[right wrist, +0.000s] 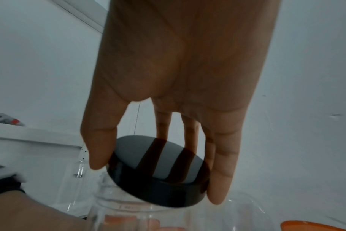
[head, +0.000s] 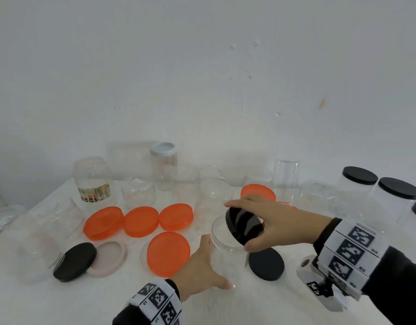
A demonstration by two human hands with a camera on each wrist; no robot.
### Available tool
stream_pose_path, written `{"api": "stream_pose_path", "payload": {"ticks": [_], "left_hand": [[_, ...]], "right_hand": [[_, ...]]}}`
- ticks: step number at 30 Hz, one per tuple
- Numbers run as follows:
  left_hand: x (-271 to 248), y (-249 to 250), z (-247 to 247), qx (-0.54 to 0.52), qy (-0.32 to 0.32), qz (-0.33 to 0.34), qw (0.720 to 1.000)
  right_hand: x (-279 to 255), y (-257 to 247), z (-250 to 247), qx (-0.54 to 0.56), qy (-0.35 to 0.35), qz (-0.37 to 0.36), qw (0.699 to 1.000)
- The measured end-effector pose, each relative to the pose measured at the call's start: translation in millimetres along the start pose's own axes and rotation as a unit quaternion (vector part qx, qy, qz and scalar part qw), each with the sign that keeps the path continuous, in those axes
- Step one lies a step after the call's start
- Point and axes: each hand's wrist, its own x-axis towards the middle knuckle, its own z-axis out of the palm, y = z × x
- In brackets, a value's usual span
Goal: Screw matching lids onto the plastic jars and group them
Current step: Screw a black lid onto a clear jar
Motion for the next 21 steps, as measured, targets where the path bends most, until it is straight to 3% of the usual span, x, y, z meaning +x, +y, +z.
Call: {"api": "stream_pose_path", "payload": {"ticks": [5, 9, 15, 21], "left_hand": [[-3.1, 3.9, -0.8, -0.048, -0.012, 0.046, 0.998], [-2.5, 12.6, -4.3, -0.11, 0.038, 0.093, 0.989], [-3.8, 14.0, -0.9, -0.13, 0.07, 0.112, 0.983], [-4.0, 13.2, 0.4, -0.133, 0.067, 0.12, 0.982]], "right_hand": [[15.2, -17.7, -0.2, -0.045, -0.037, -0.006, 0.998], [25.4, -27.9, -4.3, -0.091, -0.079, -0.006, 0.993], [34.1, -38.4, -7.5, -0.135, -0.135, 0.006, 0.982], [36.9, -41.2, -7.9, -0.153, -0.14, 0.008, 0.978]]}}
